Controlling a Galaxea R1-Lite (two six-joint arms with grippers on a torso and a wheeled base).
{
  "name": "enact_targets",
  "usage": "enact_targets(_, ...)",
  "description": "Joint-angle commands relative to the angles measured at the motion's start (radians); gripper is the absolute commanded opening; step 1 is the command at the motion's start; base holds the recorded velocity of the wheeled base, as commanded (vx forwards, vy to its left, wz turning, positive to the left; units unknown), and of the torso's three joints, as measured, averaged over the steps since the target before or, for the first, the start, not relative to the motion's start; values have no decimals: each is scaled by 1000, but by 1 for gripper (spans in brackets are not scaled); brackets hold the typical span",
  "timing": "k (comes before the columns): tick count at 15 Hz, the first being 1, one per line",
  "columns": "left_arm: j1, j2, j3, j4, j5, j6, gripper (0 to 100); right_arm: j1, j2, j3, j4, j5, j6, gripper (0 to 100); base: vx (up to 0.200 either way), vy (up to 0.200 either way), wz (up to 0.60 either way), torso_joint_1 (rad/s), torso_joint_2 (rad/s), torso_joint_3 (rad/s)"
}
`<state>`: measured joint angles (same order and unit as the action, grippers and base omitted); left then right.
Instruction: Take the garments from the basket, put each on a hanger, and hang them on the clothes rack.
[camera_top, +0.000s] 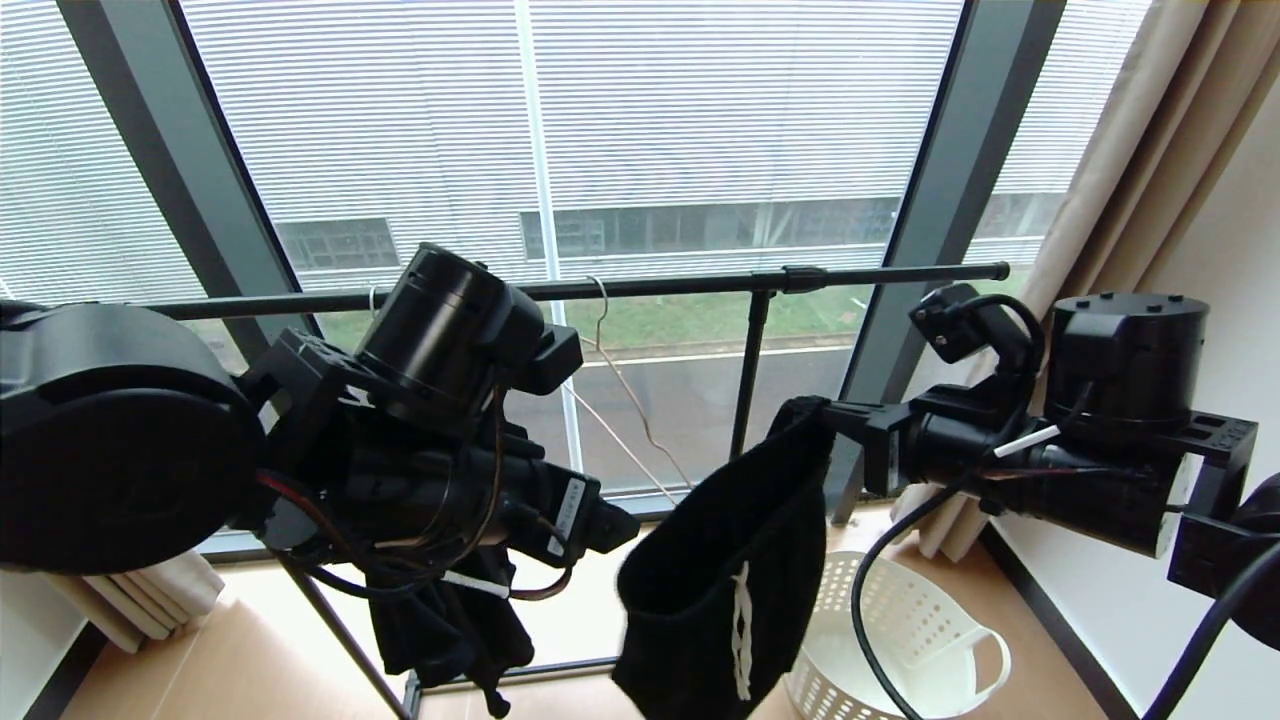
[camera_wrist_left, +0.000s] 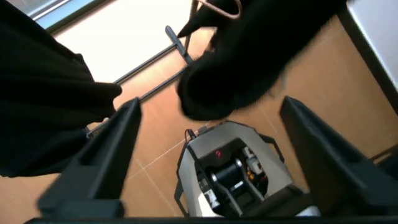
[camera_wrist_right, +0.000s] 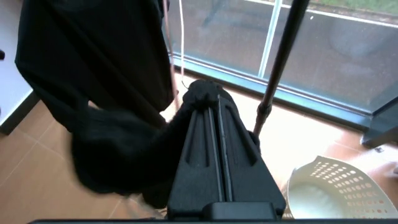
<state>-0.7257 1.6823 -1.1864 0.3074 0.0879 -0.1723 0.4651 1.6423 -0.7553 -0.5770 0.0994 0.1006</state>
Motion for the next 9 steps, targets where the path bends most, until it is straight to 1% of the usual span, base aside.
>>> enact_targets(1,0,-50,47,-1,-22,19,100,-14,-53,-1,0,0,-1,0,0,0,0,0,0,0)
enact_targets(3,8,-47,40,-2,-23,22,100,-14,-84,1,6,-1,-2,0,0,0,0,0,0,0)
enact_targets(4,19,-20,37,-24,-22,19,100,-14,-116,4,11,-3,-6,0,0,0,0,0,0,0)
enact_targets(6,25,25,39,-76,-17,14,100,-22,-133,5,11,-3,-7,0,0,0,0,0,0,0)
enact_targets(8,31,76,22,-111,-13,-4,100,-34,-110,4,5,-3,-9,0,0,0,0,0,0,0)
enact_targets(9,34,115,1,-131,4,-18,100,-37,-65,-2,-4,-6,-6,0,0,0,0,0,0,0)
